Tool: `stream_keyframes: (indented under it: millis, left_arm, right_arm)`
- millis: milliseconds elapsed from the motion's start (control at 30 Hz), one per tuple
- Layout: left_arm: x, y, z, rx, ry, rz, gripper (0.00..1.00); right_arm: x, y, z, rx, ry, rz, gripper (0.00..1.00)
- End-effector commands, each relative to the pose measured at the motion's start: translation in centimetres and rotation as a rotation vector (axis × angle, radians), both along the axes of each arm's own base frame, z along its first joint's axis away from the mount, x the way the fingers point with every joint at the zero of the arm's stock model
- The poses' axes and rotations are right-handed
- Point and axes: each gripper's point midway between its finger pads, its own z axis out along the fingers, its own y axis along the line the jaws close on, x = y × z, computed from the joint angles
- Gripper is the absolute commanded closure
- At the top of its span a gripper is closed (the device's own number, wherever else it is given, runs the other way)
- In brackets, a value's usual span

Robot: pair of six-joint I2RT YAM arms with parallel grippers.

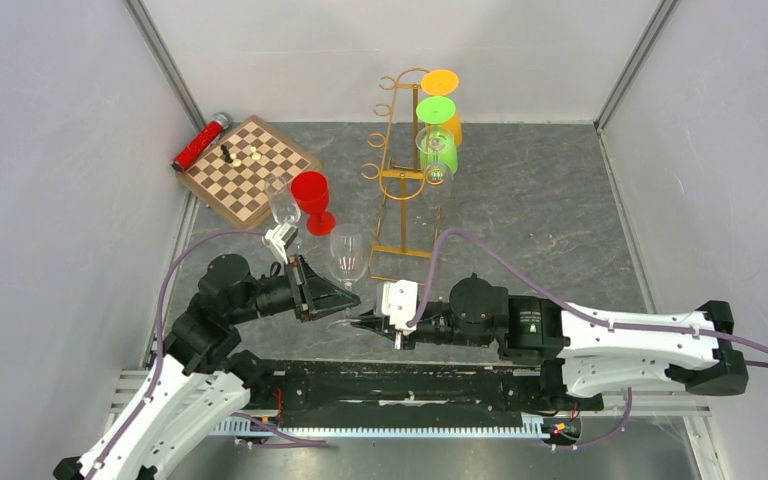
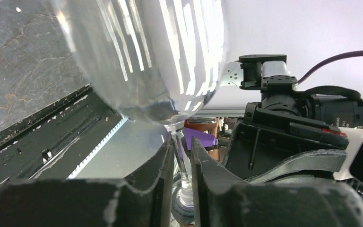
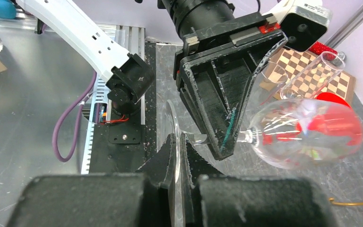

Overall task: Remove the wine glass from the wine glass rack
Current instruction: Place the wine glass at the center of the board.

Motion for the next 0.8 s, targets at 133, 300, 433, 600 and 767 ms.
stream_keyframes:
  millis: [133, 300, 433, 600, 767]
  left_arm:
    - [-0.5, -0.6, 0.7, -0.060, 0.009, -0.057, 0.98]
    - [-0.8, -0.7, 0.6, -0.062, -0.012, -0.083, 0.98]
    - [-1.2, -0.6, 0.5, -0.047, -0.031, -0.104, 0.98]
    - [-2.0, -0.1, -0.1, 0.022, -0.056, -0.140, 0.98]
    - [-4.1, 0.5, -1.2, 0.074, -0.091, -0.242, 0.98]
  right_arm:
    - [0.2, 0.5, 5.3, 0.144, -0.084, -0.039, 1.00]
    - [0.3, 0.1, 5.6, 0.138, -0.072, -0.046, 0.91]
    - [0.5, -0.8, 5.7, 0.095, -0.049, -0.068, 0.61]
    - [0.6, -2.8, 6.9, 0.095, -0.027, -0.090, 0.53]
    - [2.5, -3.8, 6.2, -0.010, 0.033, -0.222, 0.54]
